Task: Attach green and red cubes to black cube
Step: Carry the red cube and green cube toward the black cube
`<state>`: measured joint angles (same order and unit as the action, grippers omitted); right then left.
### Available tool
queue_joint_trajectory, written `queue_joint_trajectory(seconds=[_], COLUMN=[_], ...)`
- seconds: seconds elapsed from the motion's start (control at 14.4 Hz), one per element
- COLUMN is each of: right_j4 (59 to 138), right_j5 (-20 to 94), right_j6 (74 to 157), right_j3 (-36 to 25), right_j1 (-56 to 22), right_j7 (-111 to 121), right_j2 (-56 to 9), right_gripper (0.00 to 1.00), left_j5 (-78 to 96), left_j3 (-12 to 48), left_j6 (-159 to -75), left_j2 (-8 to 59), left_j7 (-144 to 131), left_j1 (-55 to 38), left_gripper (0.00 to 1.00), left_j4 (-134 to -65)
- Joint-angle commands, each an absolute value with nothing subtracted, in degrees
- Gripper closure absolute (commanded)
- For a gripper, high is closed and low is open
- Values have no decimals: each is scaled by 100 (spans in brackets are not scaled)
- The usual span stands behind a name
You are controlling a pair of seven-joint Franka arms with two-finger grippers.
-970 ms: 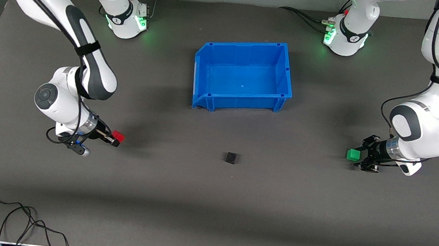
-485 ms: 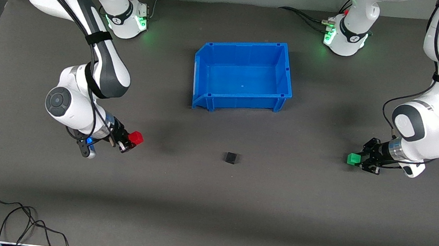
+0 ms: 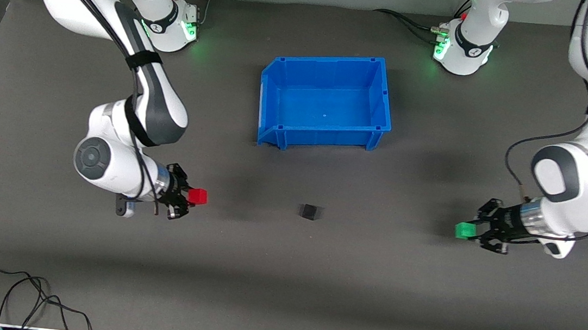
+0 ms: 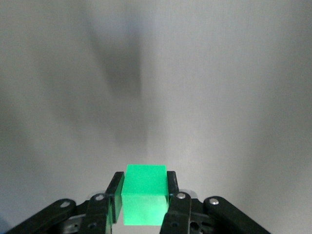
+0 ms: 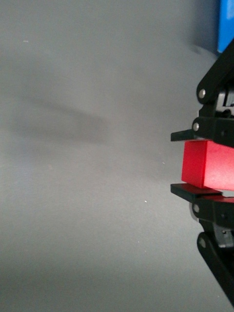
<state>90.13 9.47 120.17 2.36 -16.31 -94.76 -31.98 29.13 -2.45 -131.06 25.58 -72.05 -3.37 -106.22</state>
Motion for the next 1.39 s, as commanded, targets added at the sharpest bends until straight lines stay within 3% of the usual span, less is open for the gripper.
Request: queue_joint_trajectory(seconds=[0.0,0.28,0.62,1.32], right_j4=[8307,7815,7420,6347], right_j5=[984,941,738,712], right_j6=[11725,11637,11628,11698], right_j3=[176,176,176,141], right_j1=[-1880,-2144,-2574,-3313], right_j7=[-10281,-11160,-12162,-13569], right_j2=[-3681,-4156,-4683,-5668], right_gripper=[100,100,100,100], left_j5=[2962,2927,2839,2619], left_j3=[-316,-316,-325,-343], left_j6=[-13174,-13587,-13509,-13833], left_j2=[2750,3014,3954,4649], left_j7=[-8232,-8991,-9473,-10520], left_j1=[-1008,-1870,-2583,-3304], left_gripper=[100,100,100,100], left_j4=[-10328,-10100,-8984,-8517])
